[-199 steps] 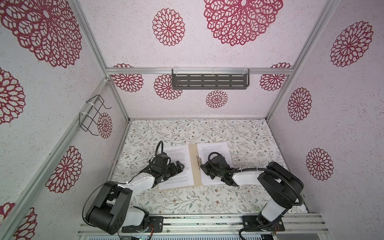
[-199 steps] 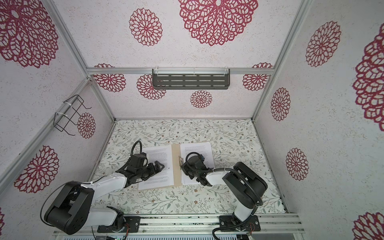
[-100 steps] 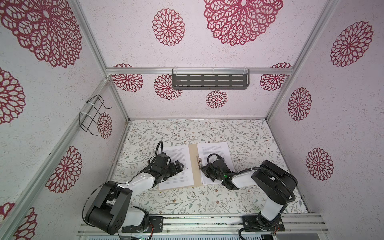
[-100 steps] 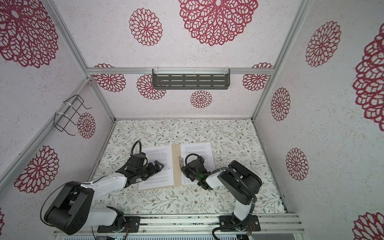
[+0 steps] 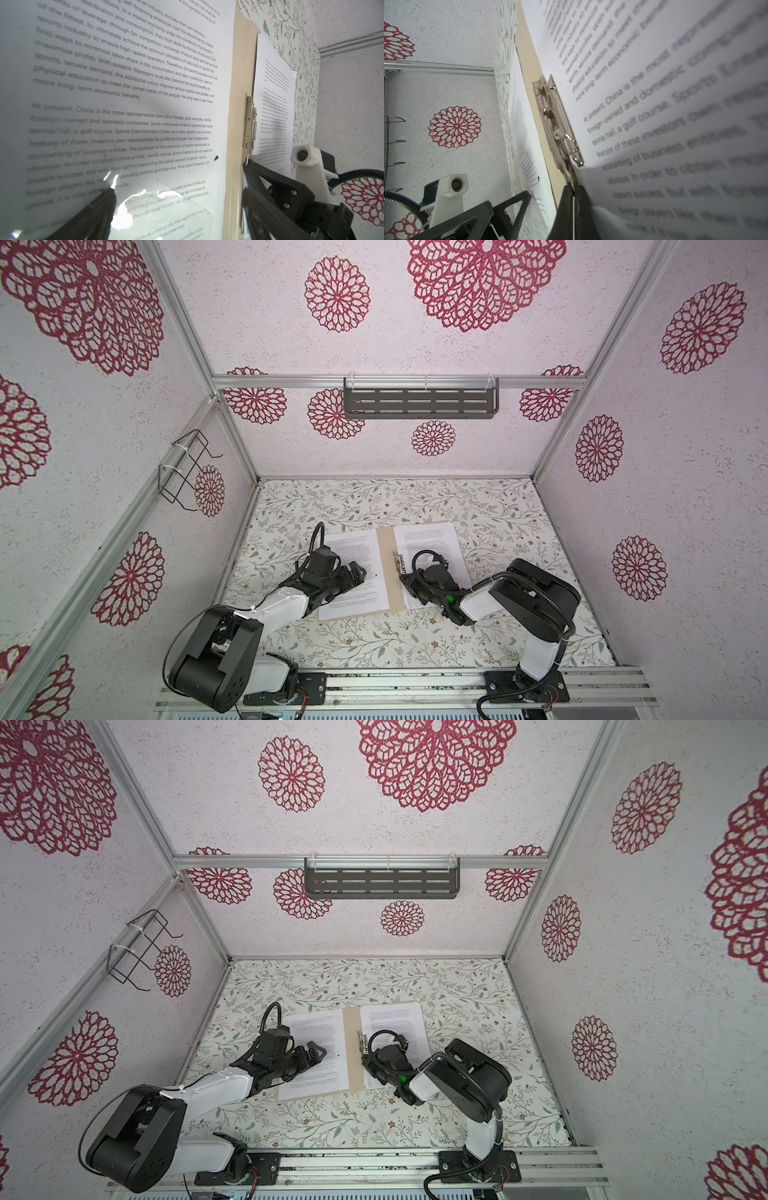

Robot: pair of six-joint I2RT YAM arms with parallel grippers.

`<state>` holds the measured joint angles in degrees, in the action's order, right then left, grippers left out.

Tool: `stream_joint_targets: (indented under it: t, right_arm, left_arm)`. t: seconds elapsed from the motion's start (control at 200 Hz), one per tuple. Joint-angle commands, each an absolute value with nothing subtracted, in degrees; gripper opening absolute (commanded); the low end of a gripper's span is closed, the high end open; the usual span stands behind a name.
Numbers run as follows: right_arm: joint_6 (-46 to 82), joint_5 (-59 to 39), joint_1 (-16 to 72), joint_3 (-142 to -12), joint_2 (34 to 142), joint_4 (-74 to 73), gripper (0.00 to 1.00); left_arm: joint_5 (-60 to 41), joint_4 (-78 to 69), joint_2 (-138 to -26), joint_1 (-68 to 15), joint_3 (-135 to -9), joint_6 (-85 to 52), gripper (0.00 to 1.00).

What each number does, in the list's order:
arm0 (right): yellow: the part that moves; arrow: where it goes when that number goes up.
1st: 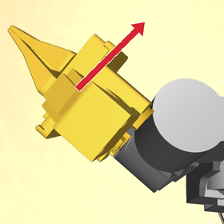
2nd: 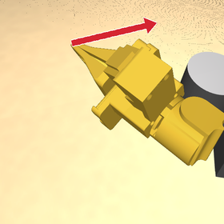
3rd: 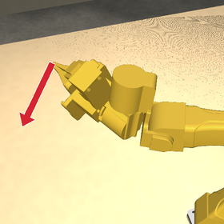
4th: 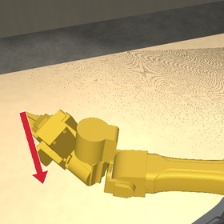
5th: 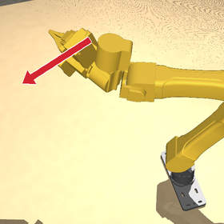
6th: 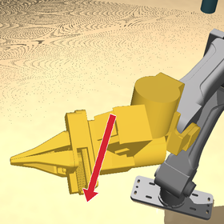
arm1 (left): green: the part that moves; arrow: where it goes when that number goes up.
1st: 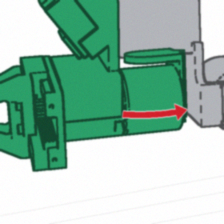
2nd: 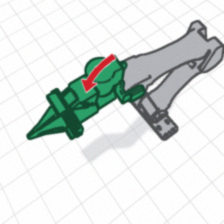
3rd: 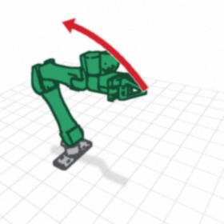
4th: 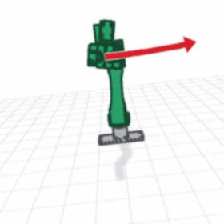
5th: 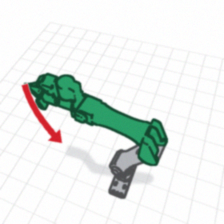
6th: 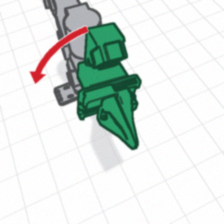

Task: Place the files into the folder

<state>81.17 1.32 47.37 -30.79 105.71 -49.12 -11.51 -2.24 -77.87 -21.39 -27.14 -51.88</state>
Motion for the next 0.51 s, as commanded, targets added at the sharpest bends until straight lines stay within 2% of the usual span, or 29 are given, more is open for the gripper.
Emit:
stream_joint_targets:
  t: [0.0, 0.465, 0.5]
  right_arm:
    - [81.9, 6.8, 46.5, -26.9, 111.8, -28.6, 0.00]
    - [72.9, -2.3, 47.7, -34.1, 104.2, -31.2, 0.00]
    - [72.4, -2.8, 47.7, -34.5, 103.7, -31.1, 0.03]
  left_arm:
    - [-9.4, 2.9, -79.2, -21.2, -25.0, -52.2, 0.98]
    - [-11.7, 3.0, -78.6, -21.3, -26.4, -52.8, 0.98]
    - [-11.9, 3.1, -78.4, -21.3, -26.5, -52.9, 0.98]
